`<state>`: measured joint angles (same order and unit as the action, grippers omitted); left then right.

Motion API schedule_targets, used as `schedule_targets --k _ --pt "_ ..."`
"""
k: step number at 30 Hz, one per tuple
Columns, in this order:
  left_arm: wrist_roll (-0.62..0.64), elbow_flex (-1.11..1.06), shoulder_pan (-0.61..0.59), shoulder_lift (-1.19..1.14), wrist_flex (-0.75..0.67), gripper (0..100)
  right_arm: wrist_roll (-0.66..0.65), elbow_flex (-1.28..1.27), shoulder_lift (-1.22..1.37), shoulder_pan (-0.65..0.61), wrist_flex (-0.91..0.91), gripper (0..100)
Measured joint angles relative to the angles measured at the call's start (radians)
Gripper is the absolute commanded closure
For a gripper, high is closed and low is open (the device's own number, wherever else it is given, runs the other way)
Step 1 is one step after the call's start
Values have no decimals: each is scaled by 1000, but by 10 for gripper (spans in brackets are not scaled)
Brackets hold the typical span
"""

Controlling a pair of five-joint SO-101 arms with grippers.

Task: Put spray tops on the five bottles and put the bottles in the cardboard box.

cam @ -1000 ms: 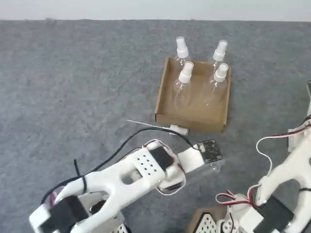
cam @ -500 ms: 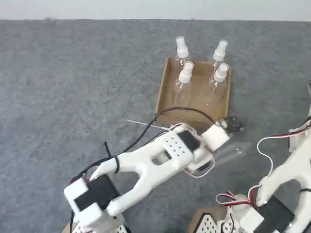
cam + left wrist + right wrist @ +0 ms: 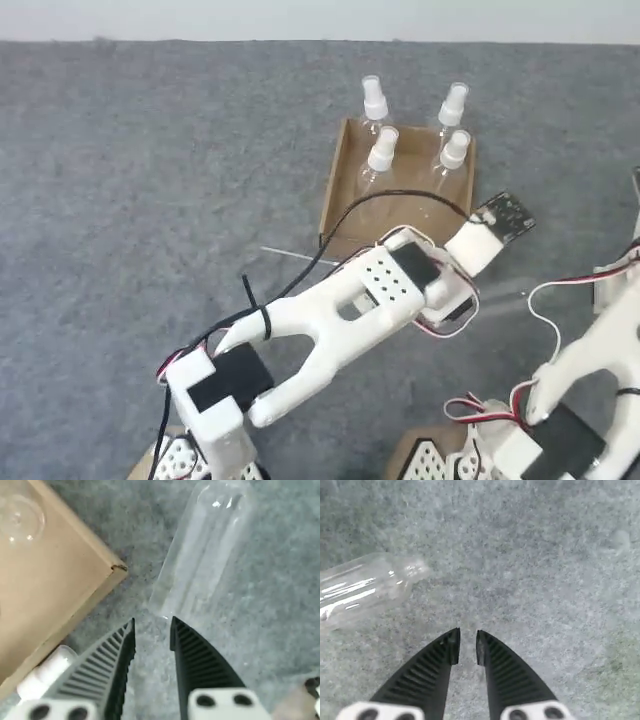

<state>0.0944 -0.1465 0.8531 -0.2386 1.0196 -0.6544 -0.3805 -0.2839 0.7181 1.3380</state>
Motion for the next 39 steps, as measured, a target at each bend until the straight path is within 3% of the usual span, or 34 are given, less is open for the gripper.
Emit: schedule_targets --k 4,9,20,26,39 --pt "0 35 2 2 41 895 83 -34 0 -29 3 963" --pt "-26 37 -6 52 126 895 270 -51 0 -106 21 836" --pt "-133 37 -178 302 431 895 807 -51 0 -354 78 831" --pt "-196 -71 -264 448 454 895 1023 -51 0 -446 44 831" --pt "-336 -430 -534 706 305 895 1088 -104 181 -450 -112 831"
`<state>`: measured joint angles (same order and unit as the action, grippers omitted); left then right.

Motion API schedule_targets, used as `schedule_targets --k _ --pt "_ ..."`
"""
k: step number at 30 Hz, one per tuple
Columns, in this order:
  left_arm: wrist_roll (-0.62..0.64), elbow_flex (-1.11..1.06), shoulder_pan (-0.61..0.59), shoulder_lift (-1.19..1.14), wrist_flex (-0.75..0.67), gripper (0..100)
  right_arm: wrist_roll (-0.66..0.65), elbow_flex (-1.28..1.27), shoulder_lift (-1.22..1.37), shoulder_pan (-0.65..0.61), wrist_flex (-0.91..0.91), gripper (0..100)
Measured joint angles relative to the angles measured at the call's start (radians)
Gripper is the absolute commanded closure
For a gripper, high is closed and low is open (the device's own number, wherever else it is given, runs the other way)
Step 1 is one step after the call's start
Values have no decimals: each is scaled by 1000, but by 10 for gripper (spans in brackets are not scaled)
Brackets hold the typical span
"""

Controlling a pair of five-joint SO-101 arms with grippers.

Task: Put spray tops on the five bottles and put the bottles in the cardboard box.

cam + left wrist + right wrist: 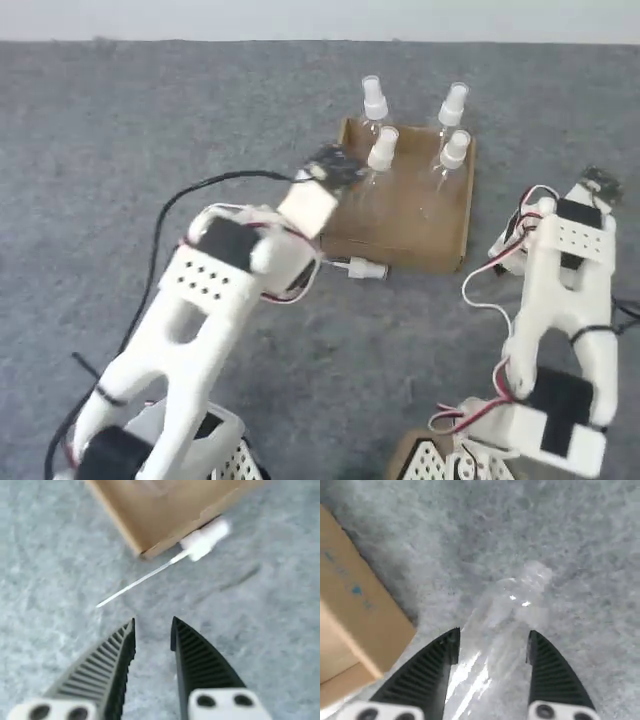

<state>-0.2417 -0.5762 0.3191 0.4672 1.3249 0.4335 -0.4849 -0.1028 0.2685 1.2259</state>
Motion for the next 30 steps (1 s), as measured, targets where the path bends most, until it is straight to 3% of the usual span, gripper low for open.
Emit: schedule_targets --k 10,17,21,30 --pt "-91 -127 -172 46 -91 858 0 41 117 11 -11 833" --pt "-103 -227 -247 46 -265 824 -66 44 132 77 -17 886" --pt "-81 -310 -253 46 -408 824 -195 44 132 143 -23 946" --pt "54 -354 -253 -89 -641 827 -628 44 132 239 -41 957"
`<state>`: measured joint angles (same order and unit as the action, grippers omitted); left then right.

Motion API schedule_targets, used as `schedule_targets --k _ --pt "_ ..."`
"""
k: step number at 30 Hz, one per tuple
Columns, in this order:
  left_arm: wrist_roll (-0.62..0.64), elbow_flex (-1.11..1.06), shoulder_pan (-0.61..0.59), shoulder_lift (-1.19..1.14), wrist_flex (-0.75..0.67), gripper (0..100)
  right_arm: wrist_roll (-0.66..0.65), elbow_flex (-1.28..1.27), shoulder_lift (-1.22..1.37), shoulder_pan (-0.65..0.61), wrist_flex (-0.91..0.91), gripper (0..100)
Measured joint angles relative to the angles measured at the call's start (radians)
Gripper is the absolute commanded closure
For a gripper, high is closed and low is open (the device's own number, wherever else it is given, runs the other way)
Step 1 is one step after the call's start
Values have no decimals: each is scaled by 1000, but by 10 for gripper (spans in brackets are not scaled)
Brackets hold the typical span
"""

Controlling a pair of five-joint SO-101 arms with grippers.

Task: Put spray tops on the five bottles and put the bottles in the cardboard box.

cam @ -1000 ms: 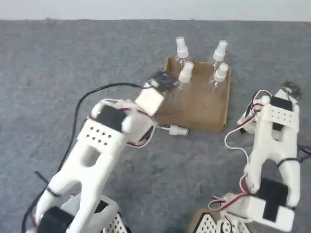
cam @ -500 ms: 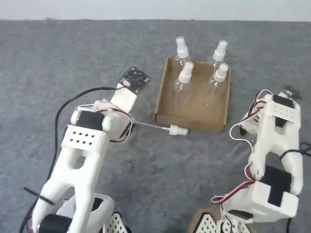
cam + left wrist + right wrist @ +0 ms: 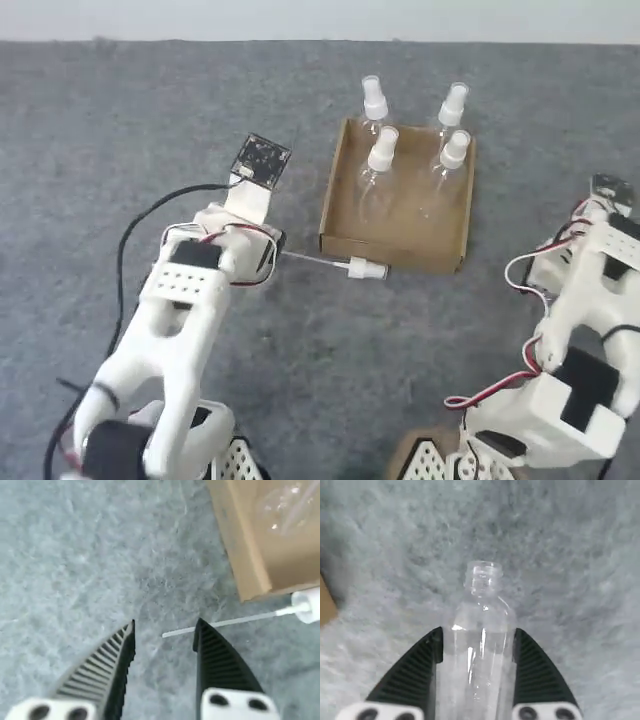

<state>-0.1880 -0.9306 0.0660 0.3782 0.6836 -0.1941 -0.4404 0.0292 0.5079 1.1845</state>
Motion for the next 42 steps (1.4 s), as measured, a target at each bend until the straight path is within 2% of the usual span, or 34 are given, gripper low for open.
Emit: schedule_targets --k 4,11,14,20,26,34,37,42 --pt "5 23 0 -160 -72 827 -186 0 0 58 0 957" --pt "6 163 0 -400 -91 828 -450 2 -2 141 -2 957" --pt "6 199 17 -422 -49 852 -483 2 -2 166 -2 957" --pt "12 190 118 -397 133 884 -542 2 -2 173 -2 957" --pt "-32 57 233 -262 213 885 -641 0 -2 181 -48 957" --pt "-86 34 315 14 391 884 -666 0 -2 193 -66 957" --pt "-86 71 354 92 442 883 -666 0 -2 193 -66 957" --pt "-74 210 457 77 457 883 -666 0 -2 195 -66 957"
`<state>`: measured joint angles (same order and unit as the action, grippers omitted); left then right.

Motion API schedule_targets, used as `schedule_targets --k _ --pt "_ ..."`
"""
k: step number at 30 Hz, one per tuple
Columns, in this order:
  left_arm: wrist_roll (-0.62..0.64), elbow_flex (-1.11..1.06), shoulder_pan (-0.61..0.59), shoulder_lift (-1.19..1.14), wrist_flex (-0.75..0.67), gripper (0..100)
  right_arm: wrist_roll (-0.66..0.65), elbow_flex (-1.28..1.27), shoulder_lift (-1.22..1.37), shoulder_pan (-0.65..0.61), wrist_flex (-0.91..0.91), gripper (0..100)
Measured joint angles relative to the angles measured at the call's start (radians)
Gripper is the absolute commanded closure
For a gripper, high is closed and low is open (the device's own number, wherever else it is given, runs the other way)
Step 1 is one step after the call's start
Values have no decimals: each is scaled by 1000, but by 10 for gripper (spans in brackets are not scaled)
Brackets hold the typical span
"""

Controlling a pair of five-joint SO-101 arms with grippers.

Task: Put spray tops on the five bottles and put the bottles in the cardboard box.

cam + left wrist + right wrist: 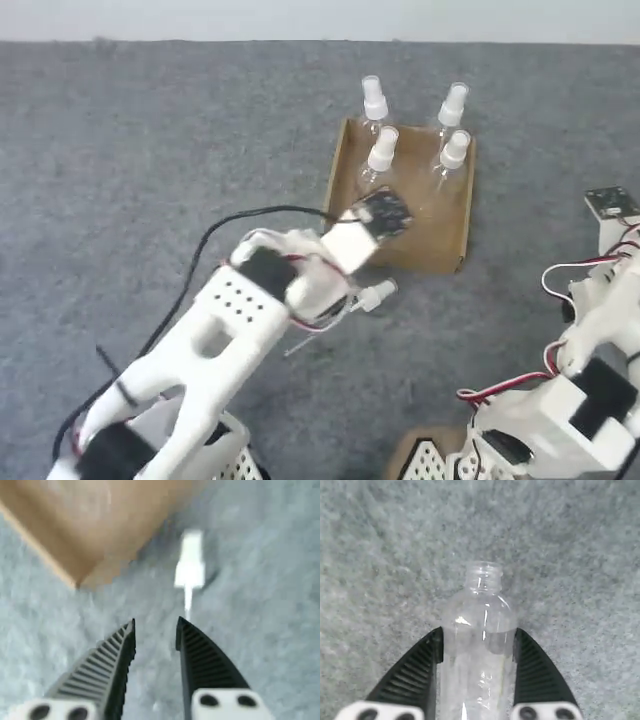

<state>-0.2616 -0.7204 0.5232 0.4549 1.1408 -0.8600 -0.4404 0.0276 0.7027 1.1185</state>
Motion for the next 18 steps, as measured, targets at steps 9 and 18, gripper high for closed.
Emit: schedule_targets --k 9,18 --pt "48 301 107 -474 -3 884 0 0 0 0 0 957" --pt "66 359 118 -689 -97 884 0 0 0 0 0 957"
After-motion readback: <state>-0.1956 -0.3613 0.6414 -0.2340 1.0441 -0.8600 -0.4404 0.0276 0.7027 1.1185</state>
